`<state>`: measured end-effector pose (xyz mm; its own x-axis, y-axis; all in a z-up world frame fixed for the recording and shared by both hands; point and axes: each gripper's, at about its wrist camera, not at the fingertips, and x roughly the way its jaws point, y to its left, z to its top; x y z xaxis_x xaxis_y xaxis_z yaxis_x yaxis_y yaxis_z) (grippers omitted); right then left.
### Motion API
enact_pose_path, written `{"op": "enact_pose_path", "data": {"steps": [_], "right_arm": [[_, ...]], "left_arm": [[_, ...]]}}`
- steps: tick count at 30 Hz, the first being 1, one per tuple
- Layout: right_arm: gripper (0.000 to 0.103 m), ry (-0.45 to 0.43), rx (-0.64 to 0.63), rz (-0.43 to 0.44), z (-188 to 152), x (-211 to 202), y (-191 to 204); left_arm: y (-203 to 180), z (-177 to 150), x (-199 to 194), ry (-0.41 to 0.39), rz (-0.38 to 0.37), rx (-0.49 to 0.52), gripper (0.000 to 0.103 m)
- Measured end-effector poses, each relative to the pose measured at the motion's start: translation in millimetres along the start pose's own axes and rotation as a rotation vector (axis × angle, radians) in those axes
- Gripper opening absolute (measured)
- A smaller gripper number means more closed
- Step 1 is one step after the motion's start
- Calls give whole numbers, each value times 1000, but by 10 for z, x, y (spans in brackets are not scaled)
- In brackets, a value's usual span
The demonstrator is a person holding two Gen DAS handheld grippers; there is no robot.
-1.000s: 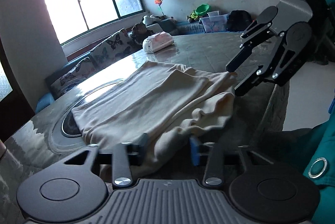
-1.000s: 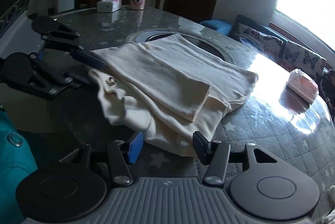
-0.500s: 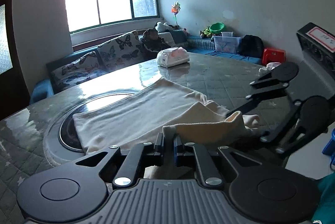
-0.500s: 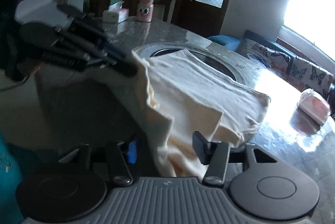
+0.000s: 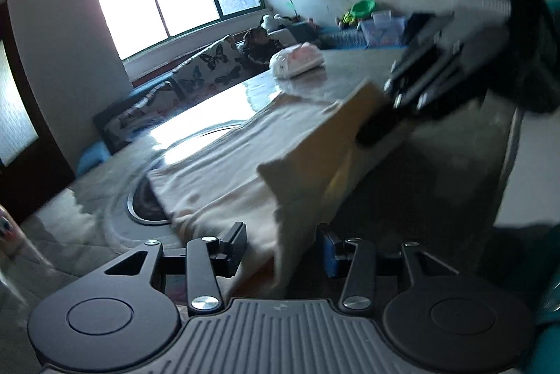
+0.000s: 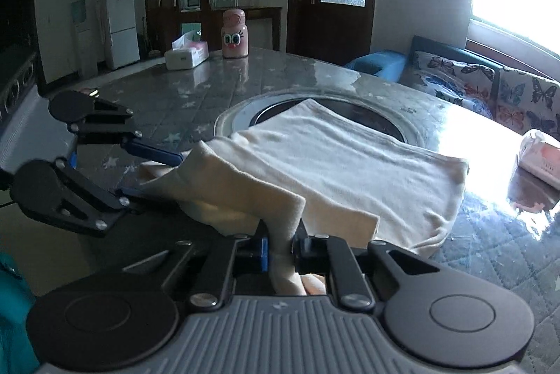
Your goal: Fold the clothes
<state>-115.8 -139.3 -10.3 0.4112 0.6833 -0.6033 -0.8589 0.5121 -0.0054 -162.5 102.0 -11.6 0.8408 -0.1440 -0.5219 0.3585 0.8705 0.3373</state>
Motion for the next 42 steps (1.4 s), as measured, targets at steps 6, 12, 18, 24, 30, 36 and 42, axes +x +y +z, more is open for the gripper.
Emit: {"op": "enact_pose_path", "data": {"steps": [6,12,18,24,30,36,42], "right_arm": [[9,-27,26,-21,2,-40,26],[9,-73,-6,-28,30,-232,132],[9,-75,-36,13,30,-561,241],[9,-55,-53,61,39,-978,445],[9,-71,-21,43,280,-875,233],[9,-57,5,4,586,-437,-238],[9,-2,40,-58,760,276,-649]], "left_arm": [[-45,-84,44,-1,29,110,26],[-52,-48,-120,-33,-6,109,16],[-78,24,-478,-29,-105,98,16],[-45,91,-861,-14,-214,1,17],[223,292,-627,-12,-215,-105,17],[624,507,-65,15,-208,-143,18],[914,541,719,83,-168,-219,22]]}}
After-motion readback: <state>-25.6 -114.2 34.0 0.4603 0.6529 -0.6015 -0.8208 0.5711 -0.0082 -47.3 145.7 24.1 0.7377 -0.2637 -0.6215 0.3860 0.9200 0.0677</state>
